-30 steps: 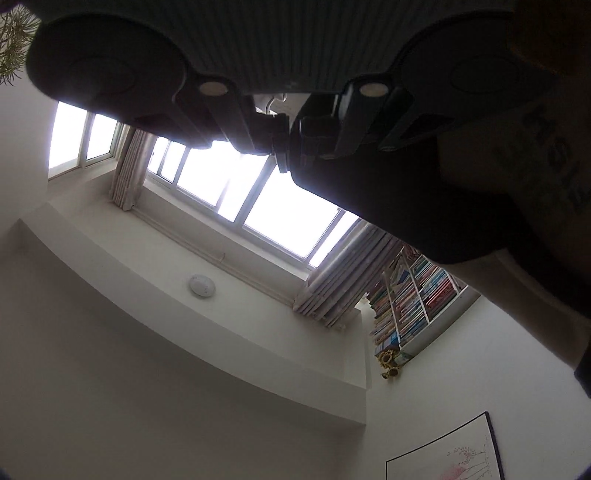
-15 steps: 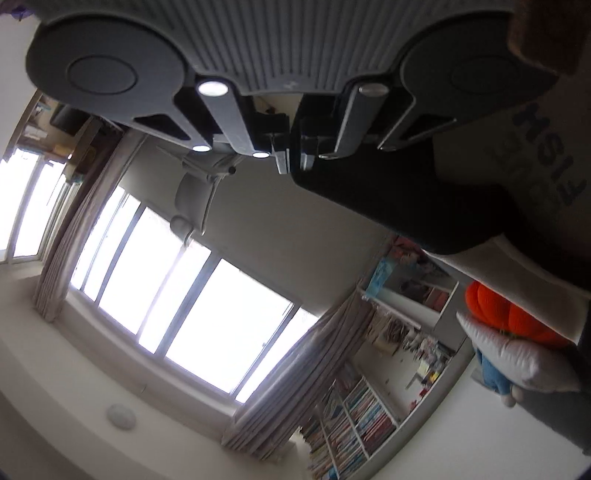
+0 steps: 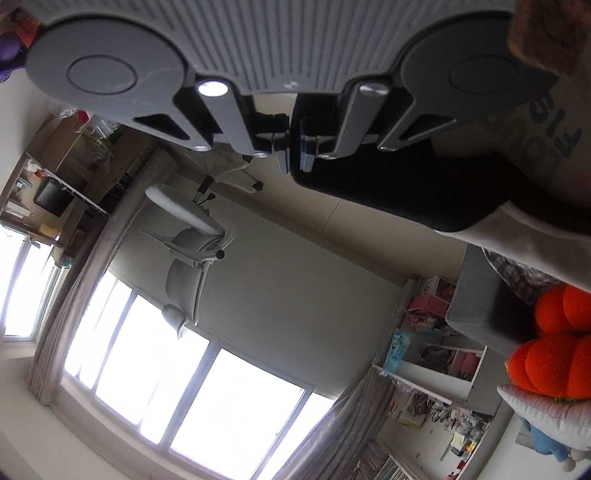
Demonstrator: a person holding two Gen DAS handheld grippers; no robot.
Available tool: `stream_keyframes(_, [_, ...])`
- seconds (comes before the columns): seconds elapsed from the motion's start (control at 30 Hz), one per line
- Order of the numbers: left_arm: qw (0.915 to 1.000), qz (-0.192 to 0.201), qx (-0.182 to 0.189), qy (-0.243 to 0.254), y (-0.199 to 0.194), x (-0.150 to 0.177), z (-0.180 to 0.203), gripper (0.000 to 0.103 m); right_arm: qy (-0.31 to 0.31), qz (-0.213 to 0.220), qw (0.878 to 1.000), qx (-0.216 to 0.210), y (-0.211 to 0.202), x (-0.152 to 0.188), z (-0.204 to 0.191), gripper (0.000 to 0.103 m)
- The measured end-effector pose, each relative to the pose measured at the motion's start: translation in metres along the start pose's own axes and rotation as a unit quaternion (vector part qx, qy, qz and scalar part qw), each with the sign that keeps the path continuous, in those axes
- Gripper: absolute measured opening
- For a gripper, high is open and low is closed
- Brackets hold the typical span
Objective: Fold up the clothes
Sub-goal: 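Lay the shirt flat on the bed with both grippers, print facing up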
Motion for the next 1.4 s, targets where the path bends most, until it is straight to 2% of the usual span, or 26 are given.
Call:
stream_keyframes(0.1, [0.9986,-0.053,0.008,0.003,0.027,0.029,-0.007,0.024,-0.035,-0.050,0.997,-0.045,0.009,0.037,-0.032,0.004])
stream_keyframes(0.13, [0.9982,-0.060,0.003,0.002,0.031,0.038,-0.011,0.035,-0.036,-0.059,0.996,-0.049,0.012,0.047,-0.037,0.005])
stream_keyframes(0.2, [0.9985,-0.052,0.000,-0.016,0.025,0.048,-0.024,0.044,-0.017,-0.072,0.996,-0.052,0.013,0.059,-0.037,0.006])
stream_keyframes(0.27, [0.9984,-0.041,0.015,-0.036,0.010,0.052,-0.035,0.060,0.007,-0.080,0.995,-0.058,0.012,0.065,-0.031,0.015])
stream_keyframes(0.3, [0.9982,-0.036,0.022,-0.043,0.002,0.054,-0.040,0.064,0.015,-0.083,0.995,-0.060,0.011,0.066,-0.027,0.019])
stream_keyframes(0.4, [0.9969,-0.021,0.040,-0.064,-0.022,0.060,-0.054,0.071,0.042,-0.088,0.993,-0.064,0.006,0.069,-0.011,0.039])
stream_keyframes(0.53, [0.9954,0.002,0.032,-0.091,-0.053,0.067,-0.073,0.080,0.107,-0.105,0.985,-0.082,0.000,0.071,0.020,0.041])
stream_keyframes(0.67, [0.9909,0.021,0.050,-0.123,-0.082,0.080,-0.079,0.083,0.099,-0.112,0.983,-0.108,-0.021,0.082,0.028,0.041])
stream_keyframes(0.73, [0.9899,0.013,0.073,-0.121,-0.096,0.095,-0.068,0.083,0.093,-0.117,0.981,-0.124,-0.034,0.091,0.031,0.043])
stream_keyframes(0.8, [0.9902,0.003,0.084,-0.111,-0.113,0.116,-0.055,0.083,0.099,-0.130,0.976,-0.144,-0.049,0.101,0.035,0.044])
stream_keyframes(0.9, [0.9897,-0.005,0.096,-0.106,-0.142,0.151,-0.042,0.086,0.121,-0.145,0.963,-0.193,-0.078,0.120,0.048,0.052])
stream_keyframes(1.0, [0.9886,-0.017,0.104,-0.107,-0.165,0.178,-0.032,0.086,0.128,-0.154,0.953,-0.228,-0.111,0.136,0.052,0.052])
stream_keyframes(1.17, [0.9926,-0.033,0.103,-0.055,-0.183,0.201,-0.006,0.086,0.134,-0.167,0.942,-0.260,-0.146,0.149,0.044,0.052])
stream_keyframes(1.33, [0.9941,-0.053,0.083,-0.046,-0.178,0.213,-0.001,0.086,0.113,-0.178,0.940,-0.269,-0.156,0.156,0.030,0.052])
stream_keyframes(1.37, [0.9946,-0.059,0.072,-0.046,-0.176,0.216,-0.002,0.078,0.108,-0.181,0.939,-0.271,-0.157,0.158,0.027,0.052])
stream_keyframes(1.4, [0.9947,-0.066,0.064,-0.047,-0.174,0.218,-0.005,0.070,0.103,-0.184,0.939,-0.272,-0.157,0.159,0.024,0.043])
Point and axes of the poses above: each gripper's, at about its wrist camera, not at the fingertips, and y roughly the way its jaws point, z to its right, x to its underside, the point moved 6 cm from there along y, roughly the way its jaws point, and after that the axes turned 14 degrees about x, right-handed, at the moved point
